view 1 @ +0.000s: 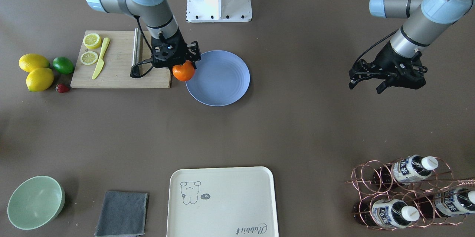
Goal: Pick orange to plate
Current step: 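Carry the orange over the plate with the right gripper while the left arm withdraws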
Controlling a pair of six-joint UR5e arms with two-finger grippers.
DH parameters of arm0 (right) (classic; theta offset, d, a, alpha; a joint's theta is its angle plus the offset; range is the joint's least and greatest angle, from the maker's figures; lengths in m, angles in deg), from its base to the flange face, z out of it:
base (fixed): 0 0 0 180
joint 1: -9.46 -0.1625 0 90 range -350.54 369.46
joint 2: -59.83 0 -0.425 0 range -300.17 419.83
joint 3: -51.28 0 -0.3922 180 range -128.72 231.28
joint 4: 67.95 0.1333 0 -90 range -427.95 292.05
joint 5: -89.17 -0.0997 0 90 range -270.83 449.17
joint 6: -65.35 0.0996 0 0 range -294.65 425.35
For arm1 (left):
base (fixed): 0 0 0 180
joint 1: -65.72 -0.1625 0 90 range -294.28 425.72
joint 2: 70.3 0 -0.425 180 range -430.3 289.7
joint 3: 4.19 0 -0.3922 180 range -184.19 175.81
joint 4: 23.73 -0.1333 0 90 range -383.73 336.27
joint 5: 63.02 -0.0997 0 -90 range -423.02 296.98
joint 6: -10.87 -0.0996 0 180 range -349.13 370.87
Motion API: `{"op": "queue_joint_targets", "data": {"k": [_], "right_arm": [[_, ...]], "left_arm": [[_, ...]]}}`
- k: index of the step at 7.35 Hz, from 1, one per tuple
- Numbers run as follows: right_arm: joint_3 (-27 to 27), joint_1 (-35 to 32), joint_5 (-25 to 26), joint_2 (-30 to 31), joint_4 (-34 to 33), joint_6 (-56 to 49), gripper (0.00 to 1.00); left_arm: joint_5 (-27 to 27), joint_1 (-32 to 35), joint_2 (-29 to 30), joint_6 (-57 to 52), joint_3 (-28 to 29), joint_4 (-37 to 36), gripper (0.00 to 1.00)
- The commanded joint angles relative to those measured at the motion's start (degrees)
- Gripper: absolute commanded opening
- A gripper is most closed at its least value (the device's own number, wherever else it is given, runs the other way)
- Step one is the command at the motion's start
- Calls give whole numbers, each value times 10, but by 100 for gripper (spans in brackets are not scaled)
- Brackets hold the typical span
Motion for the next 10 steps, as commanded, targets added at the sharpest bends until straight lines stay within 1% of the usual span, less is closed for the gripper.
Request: {"op": "queue_joint_targets", "data": {"k": [1, 3, 5, 8, 9, 10], "right_arm": [[40, 40, 32, -57, -16, 30, 13], [56, 41, 38, -62, -13, 30, 13], [96, 41, 39, -87, -11, 29, 13], [101, 41, 39, -84, -12, 25, 14], [105, 41, 39, -84, -10, 24, 16], [106, 41, 39, -84, -10, 24, 21]], "left_arm": [[1, 8, -11, -25, 8, 3, 96], [1, 22, -27, -42, 7, 3, 96], [1, 22, -26, -43, 7, 3, 96], [1, 22, -27, -43, 6, 3, 96], [1, 22, -27, -43, 6, 4, 97], [1, 21, -30, -43, 3, 4, 97]]}}
